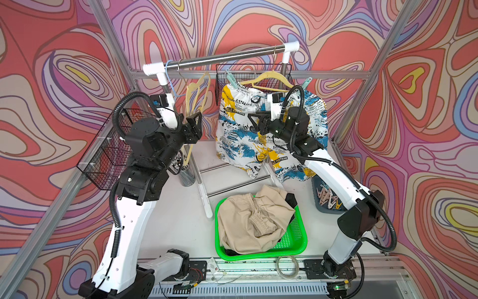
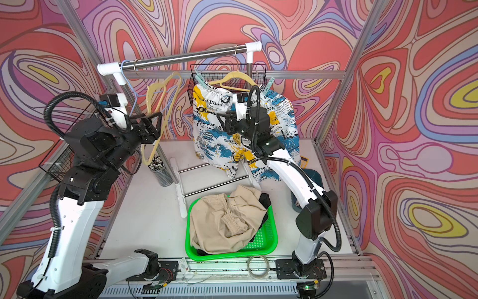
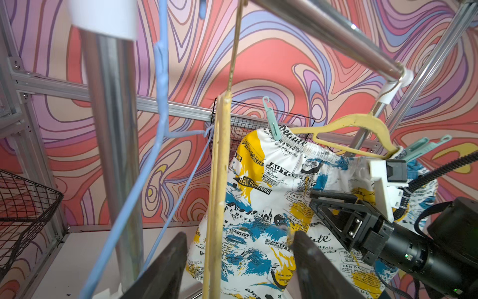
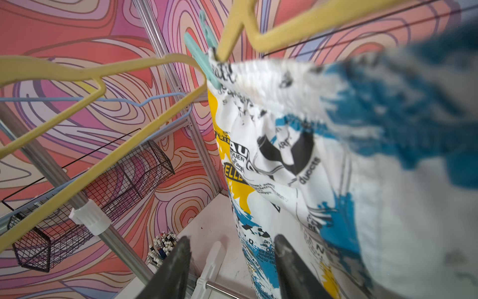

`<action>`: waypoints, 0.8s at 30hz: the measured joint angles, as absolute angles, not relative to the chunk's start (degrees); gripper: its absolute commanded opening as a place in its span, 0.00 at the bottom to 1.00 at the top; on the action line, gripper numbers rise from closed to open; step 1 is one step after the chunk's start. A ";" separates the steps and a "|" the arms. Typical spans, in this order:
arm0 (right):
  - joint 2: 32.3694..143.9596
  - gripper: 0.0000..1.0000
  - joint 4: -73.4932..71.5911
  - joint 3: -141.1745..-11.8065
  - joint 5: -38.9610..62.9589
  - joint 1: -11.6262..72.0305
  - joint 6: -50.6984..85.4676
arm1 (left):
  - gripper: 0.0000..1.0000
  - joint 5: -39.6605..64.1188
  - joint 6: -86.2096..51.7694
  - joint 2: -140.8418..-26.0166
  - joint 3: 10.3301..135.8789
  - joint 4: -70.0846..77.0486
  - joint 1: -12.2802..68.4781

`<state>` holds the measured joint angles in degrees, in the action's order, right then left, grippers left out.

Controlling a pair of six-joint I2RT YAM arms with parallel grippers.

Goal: Remove the clothespins securing shorts to the hanger
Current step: Adjust the hanger on the clothesline.

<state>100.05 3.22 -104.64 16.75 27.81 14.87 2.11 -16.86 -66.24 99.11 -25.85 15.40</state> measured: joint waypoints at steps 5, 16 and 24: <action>96.25 0.54 6.09 -104.64 15.68 27.81 12.08 | 0.76 3.01 -18.76 -61.36 96.86 -25.28 15.40; 86.17 0.60 12.51 -103.74 5.08 27.35 3.77 | 0.77 0.54 -19.07 -48.42 87.35 -19.77 15.40; 80.05 0.70 18.11 -104.25 -8.10 26.00 -2.87 | 0.79 5.65 -18.72 -43.79 85.60 -15.53 15.40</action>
